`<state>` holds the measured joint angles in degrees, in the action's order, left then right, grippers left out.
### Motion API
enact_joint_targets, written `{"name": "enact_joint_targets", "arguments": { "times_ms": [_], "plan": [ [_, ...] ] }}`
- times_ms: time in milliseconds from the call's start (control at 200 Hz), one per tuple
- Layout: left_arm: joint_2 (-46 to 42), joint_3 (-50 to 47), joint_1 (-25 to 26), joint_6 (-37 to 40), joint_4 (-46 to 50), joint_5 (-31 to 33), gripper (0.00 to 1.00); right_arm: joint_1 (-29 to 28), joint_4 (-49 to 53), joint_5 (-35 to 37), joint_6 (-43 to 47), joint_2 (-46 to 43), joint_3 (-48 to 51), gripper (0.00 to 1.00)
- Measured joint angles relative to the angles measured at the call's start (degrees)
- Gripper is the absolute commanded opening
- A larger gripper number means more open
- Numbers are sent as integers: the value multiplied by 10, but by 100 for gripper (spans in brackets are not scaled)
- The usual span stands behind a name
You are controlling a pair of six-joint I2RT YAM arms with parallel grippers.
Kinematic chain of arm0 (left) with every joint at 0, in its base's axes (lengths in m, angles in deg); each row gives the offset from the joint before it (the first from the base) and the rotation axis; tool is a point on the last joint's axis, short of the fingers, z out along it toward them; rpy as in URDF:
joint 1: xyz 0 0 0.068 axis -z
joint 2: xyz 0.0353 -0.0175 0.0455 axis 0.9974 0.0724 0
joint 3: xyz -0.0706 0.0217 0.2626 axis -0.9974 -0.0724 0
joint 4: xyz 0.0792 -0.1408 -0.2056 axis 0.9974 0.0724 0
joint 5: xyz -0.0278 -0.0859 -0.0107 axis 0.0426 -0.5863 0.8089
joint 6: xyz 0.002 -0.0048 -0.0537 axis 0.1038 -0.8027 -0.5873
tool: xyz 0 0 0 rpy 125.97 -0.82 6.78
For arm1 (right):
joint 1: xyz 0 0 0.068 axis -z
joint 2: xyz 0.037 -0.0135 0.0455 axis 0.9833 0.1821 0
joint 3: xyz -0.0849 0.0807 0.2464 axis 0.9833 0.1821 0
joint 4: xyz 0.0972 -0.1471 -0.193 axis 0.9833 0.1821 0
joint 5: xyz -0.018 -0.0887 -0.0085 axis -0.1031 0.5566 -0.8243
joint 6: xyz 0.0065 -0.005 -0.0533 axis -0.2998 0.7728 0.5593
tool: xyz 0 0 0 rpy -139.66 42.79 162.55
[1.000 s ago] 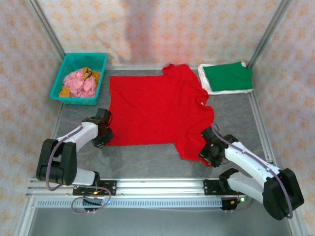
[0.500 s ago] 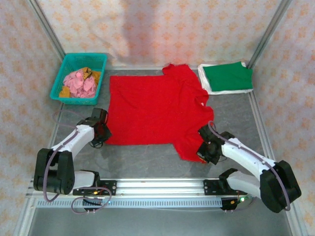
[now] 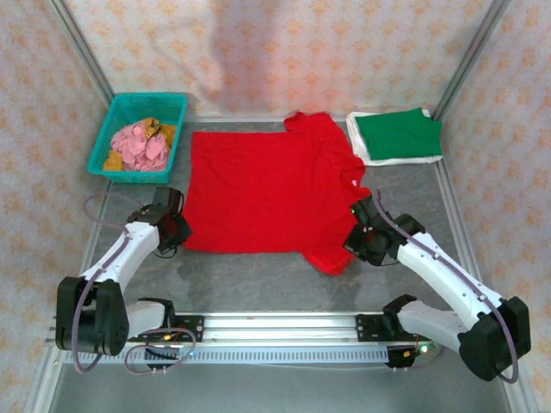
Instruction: Fold and stack the t-shirts
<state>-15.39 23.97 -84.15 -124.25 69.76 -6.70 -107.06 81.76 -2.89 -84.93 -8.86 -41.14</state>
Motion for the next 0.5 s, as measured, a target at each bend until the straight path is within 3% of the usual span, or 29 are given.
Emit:
{"name": "enact_joint_targets", "arguments": {
  "times_ms": [500],
  "plan": [
    [45,69,-35,3,-23,-6,0,69,-47,-3,95,91,-133,0]
  ]
}}
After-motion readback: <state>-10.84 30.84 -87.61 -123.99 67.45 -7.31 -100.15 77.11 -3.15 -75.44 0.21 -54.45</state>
